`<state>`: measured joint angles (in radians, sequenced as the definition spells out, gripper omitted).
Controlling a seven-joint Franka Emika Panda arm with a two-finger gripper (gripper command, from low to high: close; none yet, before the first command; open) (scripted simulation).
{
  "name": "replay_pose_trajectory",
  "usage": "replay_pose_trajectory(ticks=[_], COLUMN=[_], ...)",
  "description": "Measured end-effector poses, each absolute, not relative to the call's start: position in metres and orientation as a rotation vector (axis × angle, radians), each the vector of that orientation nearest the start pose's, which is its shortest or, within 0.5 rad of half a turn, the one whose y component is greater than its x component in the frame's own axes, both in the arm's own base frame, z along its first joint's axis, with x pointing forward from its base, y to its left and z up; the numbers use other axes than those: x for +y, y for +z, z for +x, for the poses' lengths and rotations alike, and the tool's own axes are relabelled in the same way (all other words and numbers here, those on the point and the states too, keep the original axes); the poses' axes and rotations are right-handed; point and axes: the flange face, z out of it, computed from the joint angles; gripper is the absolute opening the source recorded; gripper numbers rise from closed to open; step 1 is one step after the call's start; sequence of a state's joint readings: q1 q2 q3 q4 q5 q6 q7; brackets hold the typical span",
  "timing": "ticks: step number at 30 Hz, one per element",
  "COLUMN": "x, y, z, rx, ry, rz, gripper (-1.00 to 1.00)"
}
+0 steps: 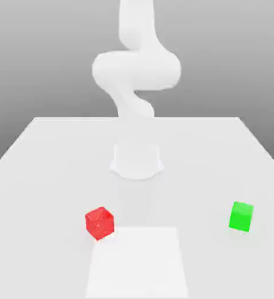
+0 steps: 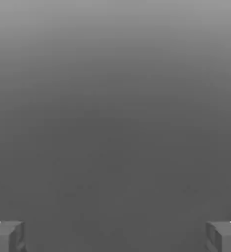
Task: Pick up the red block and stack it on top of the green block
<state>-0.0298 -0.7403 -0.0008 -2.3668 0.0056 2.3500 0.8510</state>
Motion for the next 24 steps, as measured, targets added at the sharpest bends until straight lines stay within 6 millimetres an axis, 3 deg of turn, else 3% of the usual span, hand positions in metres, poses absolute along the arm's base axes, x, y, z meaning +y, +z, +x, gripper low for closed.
replay_pose_trajectory(ticks=[4,9,12,18,23,24], x=[-0.034,-0.06,-0.073,-0.09,-0.091,-0.09], y=[0.562,0.436,0.361,0.209,0.155,0.147], z=[0.404,0.409,0.392,0.328,0.318,0.317], rx=[1.394,1.697,1.891,2.269,2.313,2.314], ry=[-0.744,-0.507,-0.354,-0.039,-0.001,0.0], rz=[-2.422,-2.369,-2.313,-2.15,-2.125,-2.125], gripper=[0.0,0.0,0.0,0.0,0.0,-1.0])
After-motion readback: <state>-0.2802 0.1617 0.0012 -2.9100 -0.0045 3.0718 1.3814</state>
